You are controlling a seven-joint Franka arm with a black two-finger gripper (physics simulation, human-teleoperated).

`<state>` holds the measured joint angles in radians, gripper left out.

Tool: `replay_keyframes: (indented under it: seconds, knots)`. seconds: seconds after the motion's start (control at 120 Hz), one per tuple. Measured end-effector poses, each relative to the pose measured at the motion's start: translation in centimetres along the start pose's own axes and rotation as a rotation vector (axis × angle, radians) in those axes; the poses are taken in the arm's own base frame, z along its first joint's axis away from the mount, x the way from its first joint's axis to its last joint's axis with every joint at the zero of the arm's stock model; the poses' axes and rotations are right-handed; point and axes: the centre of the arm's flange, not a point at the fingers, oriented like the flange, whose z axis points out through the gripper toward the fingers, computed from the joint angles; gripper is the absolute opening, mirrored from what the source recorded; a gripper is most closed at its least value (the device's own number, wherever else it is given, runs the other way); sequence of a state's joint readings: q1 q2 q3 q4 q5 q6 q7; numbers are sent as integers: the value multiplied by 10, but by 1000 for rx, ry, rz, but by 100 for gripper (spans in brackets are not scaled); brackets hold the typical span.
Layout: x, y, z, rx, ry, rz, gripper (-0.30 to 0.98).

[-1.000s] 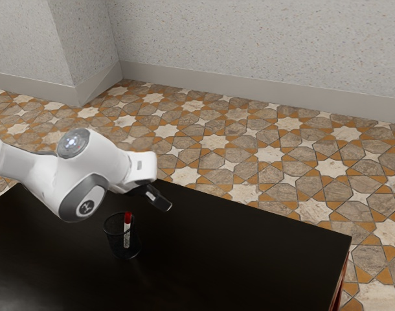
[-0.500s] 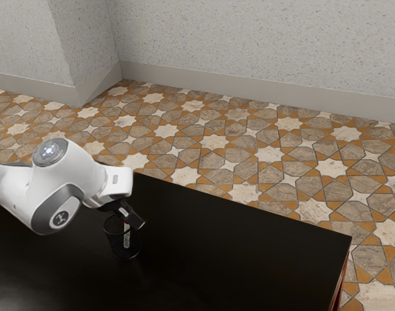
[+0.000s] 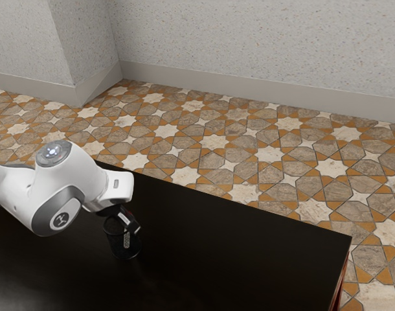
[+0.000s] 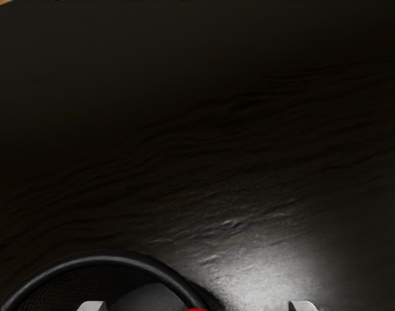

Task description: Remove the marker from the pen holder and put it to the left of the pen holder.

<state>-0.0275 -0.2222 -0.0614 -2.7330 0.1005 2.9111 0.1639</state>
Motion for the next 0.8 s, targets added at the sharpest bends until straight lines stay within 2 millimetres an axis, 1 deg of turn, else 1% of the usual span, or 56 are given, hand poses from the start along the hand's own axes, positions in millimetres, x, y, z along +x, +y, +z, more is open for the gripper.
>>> replay_keyframes:
  seconds: [0.3,0.517,0.65,0.7,0.8]
  knots:
    - [3,-2,-8,7,16,5,14]
    - [2,-2,-9,8,17,11,-3]
    - [3,-3,-11,11,25,13,-8]
    - [6,-3,-16,15,35,13,-9]
    - [14,-6,-34,29,76,14,-10]
